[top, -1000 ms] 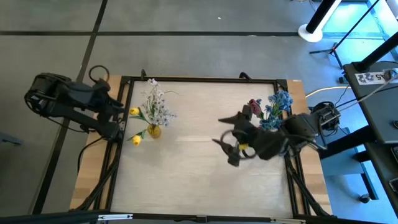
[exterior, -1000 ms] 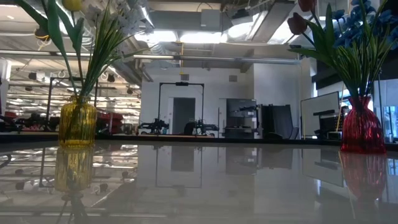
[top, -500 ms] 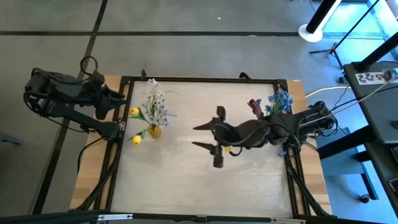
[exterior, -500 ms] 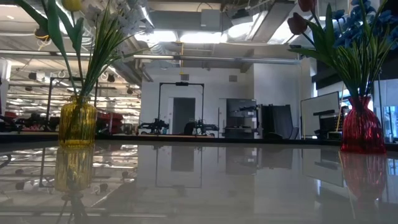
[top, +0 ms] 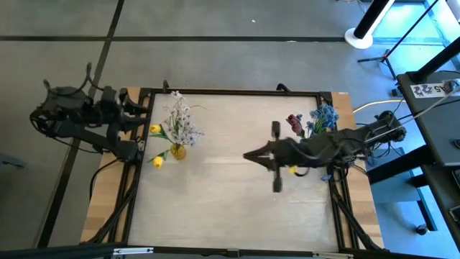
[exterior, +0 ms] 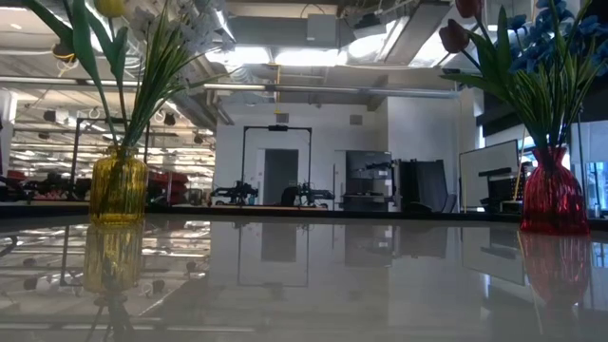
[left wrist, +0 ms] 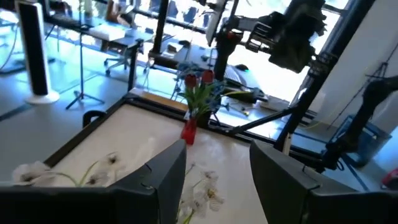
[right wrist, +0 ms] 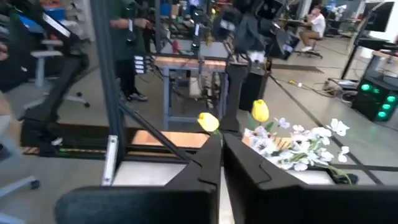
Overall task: Sort flowers into vase by color
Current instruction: Return to Home Position
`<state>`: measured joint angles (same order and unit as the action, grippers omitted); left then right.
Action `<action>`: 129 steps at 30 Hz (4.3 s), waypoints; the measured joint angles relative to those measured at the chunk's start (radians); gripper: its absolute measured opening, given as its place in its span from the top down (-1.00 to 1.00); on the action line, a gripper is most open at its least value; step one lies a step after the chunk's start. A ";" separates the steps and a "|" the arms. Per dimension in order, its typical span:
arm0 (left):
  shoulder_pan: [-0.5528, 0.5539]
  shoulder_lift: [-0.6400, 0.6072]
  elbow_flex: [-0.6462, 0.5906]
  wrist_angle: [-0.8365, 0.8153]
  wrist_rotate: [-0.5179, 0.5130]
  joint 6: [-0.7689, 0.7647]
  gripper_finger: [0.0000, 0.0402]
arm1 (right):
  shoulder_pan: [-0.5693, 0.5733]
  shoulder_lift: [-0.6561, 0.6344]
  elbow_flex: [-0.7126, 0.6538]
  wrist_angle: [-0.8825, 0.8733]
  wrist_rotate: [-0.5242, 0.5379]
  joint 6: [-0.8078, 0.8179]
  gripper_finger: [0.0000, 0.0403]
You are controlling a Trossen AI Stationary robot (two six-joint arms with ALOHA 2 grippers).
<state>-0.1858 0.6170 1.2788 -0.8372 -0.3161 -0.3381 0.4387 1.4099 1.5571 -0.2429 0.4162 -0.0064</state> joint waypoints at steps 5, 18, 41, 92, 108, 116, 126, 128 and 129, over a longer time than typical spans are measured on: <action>0.000 -0.080 -0.122 0.088 0.004 0.031 0.14 | 0.058 -0.064 -0.016 -0.062 0.027 -0.002 0.84; 0.000 -0.273 -0.432 0.363 0.045 0.065 0.14 | 0.138 -0.125 -0.016 -0.160 0.018 0.043 0.84; 0.000 -0.481 -0.749 0.740 0.237 0.162 0.14 | 0.138 -0.675 -0.500 0.178 -0.425 -0.024 0.84; -0.010 -0.612 -1.272 1.155 0.763 0.063 0.14 | 0.137 -1.106 -1.069 0.761 -0.435 0.083 0.84; -0.010 -0.612 -1.272 1.030 0.651 0.073 0.14 | 0.138 -1.208 -1.251 0.869 -0.423 0.127 0.84; -0.010 -0.612 -1.272 1.027 0.676 0.051 0.14 | 0.137 -1.336 -1.251 0.768 -0.409 0.204 0.84; -0.010 -0.611 -1.272 0.977 0.677 0.006 0.14 | 0.137 -1.407 -1.246 0.693 -0.413 0.261 0.84; -0.010 -0.611 -1.272 0.980 0.677 0.006 0.14 | 0.137 -1.402 -1.271 0.679 -0.436 0.259 0.84; -0.010 -0.611 -1.272 0.980 0.677 0.006 0.14 | 0.138 -1.395 -1.293 0.695 -0.465 0.259 0.84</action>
<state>-0.1959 0.0055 0.0067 0.1429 0.3607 -0.3321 0.5766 0.0148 0.2637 0.4522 -0.0491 0.2526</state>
